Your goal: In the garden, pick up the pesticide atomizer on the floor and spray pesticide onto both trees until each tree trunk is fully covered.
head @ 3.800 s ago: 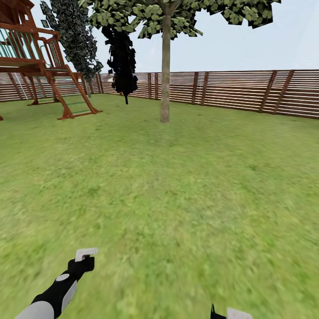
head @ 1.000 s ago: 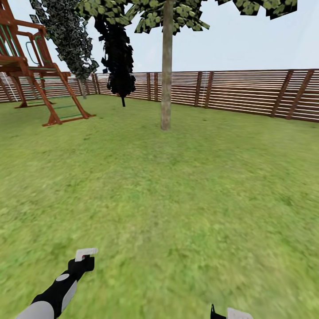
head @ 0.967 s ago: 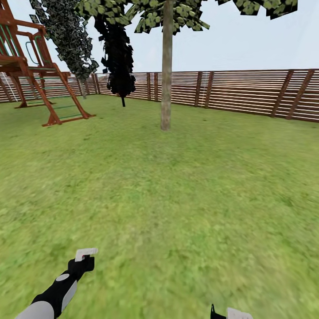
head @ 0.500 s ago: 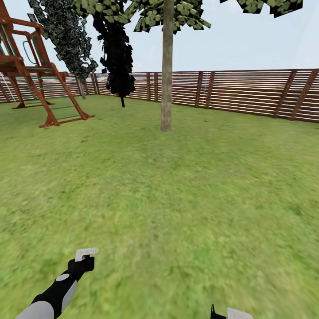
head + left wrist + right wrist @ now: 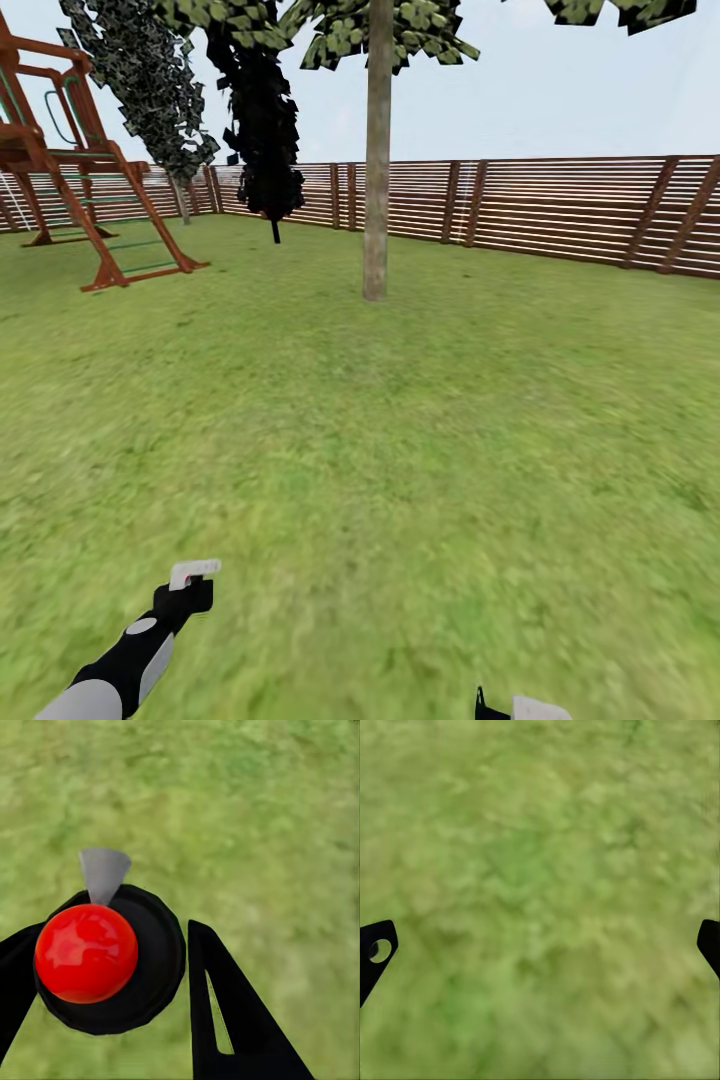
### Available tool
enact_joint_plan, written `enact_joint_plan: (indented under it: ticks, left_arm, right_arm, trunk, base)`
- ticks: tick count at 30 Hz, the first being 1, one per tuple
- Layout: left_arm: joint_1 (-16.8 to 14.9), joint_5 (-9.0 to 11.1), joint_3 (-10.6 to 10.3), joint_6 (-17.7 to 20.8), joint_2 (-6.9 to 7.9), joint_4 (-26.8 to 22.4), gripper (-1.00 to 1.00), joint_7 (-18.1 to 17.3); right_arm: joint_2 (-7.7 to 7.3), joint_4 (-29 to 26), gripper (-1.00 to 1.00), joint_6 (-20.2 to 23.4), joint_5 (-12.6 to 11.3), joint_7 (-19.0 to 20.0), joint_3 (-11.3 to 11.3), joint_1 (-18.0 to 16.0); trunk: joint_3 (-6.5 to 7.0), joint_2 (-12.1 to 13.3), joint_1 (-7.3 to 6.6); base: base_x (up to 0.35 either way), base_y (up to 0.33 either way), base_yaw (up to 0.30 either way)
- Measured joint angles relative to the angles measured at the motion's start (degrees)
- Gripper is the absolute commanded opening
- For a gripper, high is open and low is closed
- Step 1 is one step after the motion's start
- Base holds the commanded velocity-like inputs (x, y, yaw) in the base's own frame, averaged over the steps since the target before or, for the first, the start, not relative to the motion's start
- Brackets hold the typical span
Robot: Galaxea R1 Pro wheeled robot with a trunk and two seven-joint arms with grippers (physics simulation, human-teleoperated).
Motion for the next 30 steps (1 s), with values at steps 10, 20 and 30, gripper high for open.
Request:
enact_joint_plan:
  ticks: [10, 20, 30]
  left_arm:
    - [0.0, 0.0, 0.0, 0.0, 0.0, 0.01, -1.0, 0.0]
    - [0.0, 0.0, 0.0, 0.0, 0.0, 0.01, -1.0, 0.0]
    - [0.0, 0.0, 0.0, 0.0, 0.0, -0.03, -1.0, 0.0]
  right_arm:
    - [0.0, 0.0, 1.0, 0.0, 0.0, 0.0, 0.0, -0.01]
    - [0.0, 0.0, 1.0, 0.0, 0.0, 0.0, 0.0, -0.01]
    - [0.0, 0.0, 1.0, 0.0, 0.0, 0.0, 0.0, -0.01]
  trunk:
    - [0.0, 0.0, 0.0]
    - [0.0, 0.0, 0.0]
    - [0.0, 0.0, 0.0]
  base:
    - [0.34, 0.0, 0.0]
    - [0.34, 0.0, 0.0]
    - [0.34, 0.0, 0.0]
